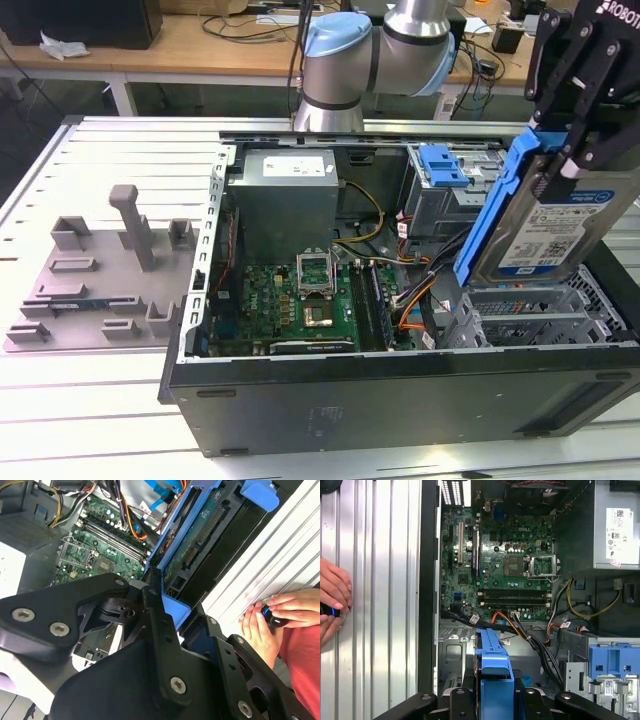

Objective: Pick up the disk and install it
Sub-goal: 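Insert the disk into the insertion slot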

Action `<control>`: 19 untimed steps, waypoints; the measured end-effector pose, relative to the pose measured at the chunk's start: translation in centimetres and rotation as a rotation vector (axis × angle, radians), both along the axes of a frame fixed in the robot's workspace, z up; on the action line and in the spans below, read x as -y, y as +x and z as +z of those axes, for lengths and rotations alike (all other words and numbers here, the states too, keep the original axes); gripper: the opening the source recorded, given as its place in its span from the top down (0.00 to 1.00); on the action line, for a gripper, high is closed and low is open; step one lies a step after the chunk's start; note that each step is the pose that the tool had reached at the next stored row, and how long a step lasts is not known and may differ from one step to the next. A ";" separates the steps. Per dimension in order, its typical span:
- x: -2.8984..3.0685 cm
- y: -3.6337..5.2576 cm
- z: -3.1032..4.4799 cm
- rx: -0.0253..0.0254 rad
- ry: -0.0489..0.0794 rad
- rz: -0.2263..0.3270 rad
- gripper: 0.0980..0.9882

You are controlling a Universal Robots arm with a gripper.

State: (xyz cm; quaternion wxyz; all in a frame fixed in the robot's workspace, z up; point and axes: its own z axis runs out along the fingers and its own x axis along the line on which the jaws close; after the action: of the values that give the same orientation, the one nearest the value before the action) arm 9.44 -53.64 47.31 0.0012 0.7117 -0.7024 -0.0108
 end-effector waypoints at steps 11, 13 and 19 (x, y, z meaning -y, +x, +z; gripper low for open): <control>0.54 1.65 -0.71 0.0000 0.000 -0.001 0.70; 0.60 1.69 -0.79 0.0000 0.000 -0.002 0.70; 0.62 1.74 -0.87 0.0000 0.000 -0.005 0.70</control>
State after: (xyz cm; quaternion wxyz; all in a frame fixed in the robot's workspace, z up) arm 11.18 -54.26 46.44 0.0011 0.7101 -0.7041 -0.0109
